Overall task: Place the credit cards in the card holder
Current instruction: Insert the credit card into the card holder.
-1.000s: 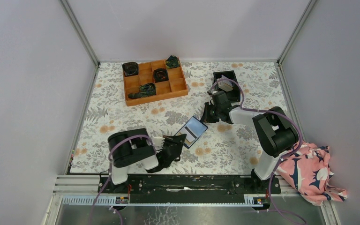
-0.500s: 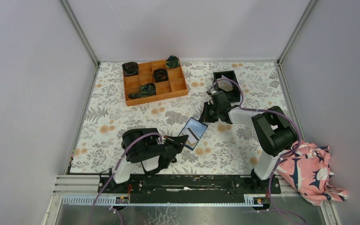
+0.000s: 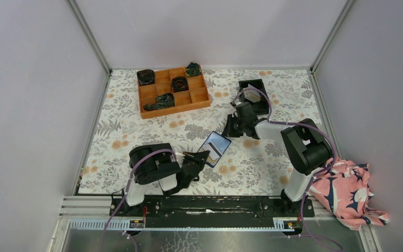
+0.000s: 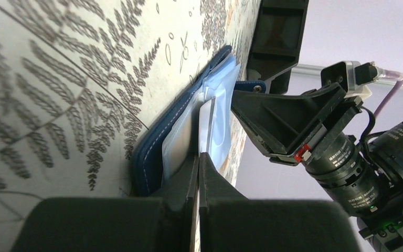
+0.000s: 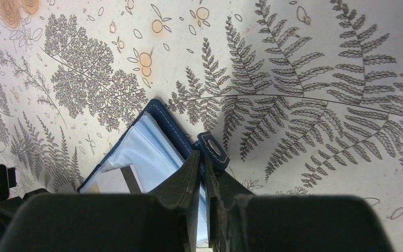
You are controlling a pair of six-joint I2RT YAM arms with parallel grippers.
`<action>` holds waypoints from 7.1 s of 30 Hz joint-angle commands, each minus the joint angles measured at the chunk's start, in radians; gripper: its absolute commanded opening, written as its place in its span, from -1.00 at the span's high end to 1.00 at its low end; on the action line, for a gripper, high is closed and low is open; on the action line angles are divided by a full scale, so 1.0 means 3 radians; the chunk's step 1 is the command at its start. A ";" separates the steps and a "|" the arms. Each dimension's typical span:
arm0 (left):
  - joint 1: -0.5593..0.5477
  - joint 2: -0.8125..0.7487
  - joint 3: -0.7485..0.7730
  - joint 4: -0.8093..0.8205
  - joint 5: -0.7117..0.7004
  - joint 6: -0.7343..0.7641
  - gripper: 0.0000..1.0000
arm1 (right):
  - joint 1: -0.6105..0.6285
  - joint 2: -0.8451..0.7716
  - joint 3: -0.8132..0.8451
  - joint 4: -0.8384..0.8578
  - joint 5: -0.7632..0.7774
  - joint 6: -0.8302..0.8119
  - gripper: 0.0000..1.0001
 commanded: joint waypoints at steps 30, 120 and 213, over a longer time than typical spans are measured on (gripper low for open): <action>-0.0010 0.0324 -0.0036 0.0084 -0.0148 -0.0110 1.00 | 0.0175 0.0177 -0.0128 -0.0194 0.0084 0.0058 0.71; 0.0340 -0.0235 -0.0474 -0.0452 0.0508 0.0177 1.00 | 0.0439 0.0015 -0.0609 0.0076 0.0225 0.0321 0.68; 0.0079 -0.0604 -0.0371 -0.1246 0.0651 0.0611 0.12 | 0.2213 -0.0912 -0.0602 0.0345 0.1731 0.0115 1.00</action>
